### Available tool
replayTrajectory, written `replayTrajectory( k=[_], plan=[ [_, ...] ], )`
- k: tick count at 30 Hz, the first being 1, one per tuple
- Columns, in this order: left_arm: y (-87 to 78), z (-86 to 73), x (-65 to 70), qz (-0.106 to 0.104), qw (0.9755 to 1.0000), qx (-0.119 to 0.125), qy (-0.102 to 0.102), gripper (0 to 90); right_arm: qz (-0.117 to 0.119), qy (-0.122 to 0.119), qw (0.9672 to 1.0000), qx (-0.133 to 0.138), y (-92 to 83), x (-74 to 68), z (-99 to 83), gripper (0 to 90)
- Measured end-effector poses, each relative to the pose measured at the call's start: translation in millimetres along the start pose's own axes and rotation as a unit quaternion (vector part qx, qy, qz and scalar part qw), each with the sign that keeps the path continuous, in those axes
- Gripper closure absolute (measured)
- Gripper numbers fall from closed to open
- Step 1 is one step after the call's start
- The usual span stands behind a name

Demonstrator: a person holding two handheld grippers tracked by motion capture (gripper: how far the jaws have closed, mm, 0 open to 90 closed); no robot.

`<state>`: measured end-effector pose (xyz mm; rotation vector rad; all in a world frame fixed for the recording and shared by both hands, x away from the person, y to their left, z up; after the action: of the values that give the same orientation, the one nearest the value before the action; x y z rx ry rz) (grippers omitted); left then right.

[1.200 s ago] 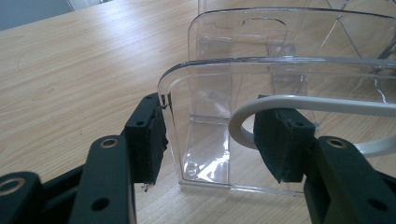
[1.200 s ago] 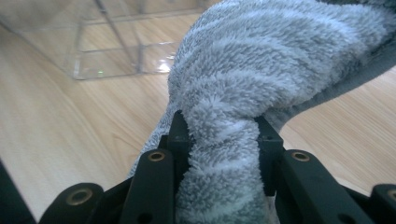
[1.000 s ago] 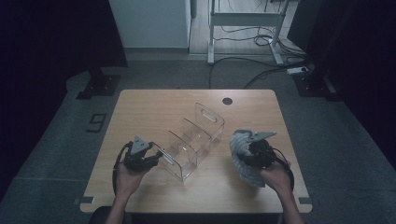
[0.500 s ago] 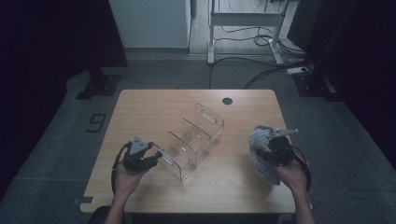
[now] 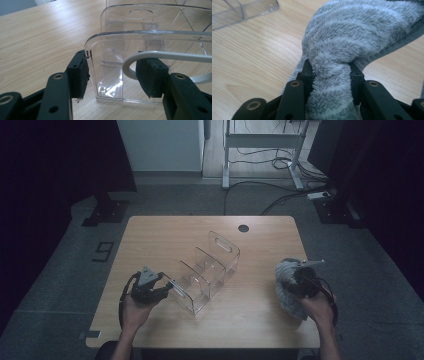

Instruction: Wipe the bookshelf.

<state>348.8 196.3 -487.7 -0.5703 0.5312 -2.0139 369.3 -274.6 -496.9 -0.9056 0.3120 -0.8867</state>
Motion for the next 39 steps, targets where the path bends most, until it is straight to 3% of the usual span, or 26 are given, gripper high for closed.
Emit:
replayTrajectory(
  k=[8,13,20,25,31,39],
  plan=[
    [0.0,-0.2,-0.1,-0.001,1.0,0.001,-0.001,44.9,0.012,-0.002,0.9994,-0.033,25.2,-0.3,-11.4,60.6],
    [0.0,-0.2,-0.1,-0.001,1.0,0.002,-0.001,44.9,0.016,-0.007,0.9981,-0.059,37.9,0.0,-19.5,51.2],
    [0.1,-0.1,-0.2,-0.001,1.0,0.003,-0.001,44.8,0.033,-0.004,0.9971,-0.069,41.8,0.6,-22.0,36.0],
    [-0.3,-0.3,-0.6,0.001,1.0,0.004,0.003,43.0,0.028,-0.01,0.9976,-0.063,35.4,0.1,-17.6,31.9],
    [-1.8,-1.3,-0.2,0.009,0.9999,-0.001,0.007,28.7,0.016,-0.02,0.9989,-0.038,19.4,-3.0,-5.9,29.1],
    [-4.4,-4.6,3.1,0.0,0.9999,-0.007,0.008,22.4,0.036,-0.037,0.9986,0.002,5.8,-16.5,13.7,32.4]
  ],
)
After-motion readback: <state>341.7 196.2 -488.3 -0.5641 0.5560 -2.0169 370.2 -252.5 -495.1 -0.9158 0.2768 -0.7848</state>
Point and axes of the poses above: each handheld gripper's, and its own axes: y roughly forward along the jaws, z roughly out of its top, x roughly to its right, the point moved 4 cm from there along y, roughly forward along the jaws, and after that the axes turned 15 degrees about -y, right-handed, at the moved point
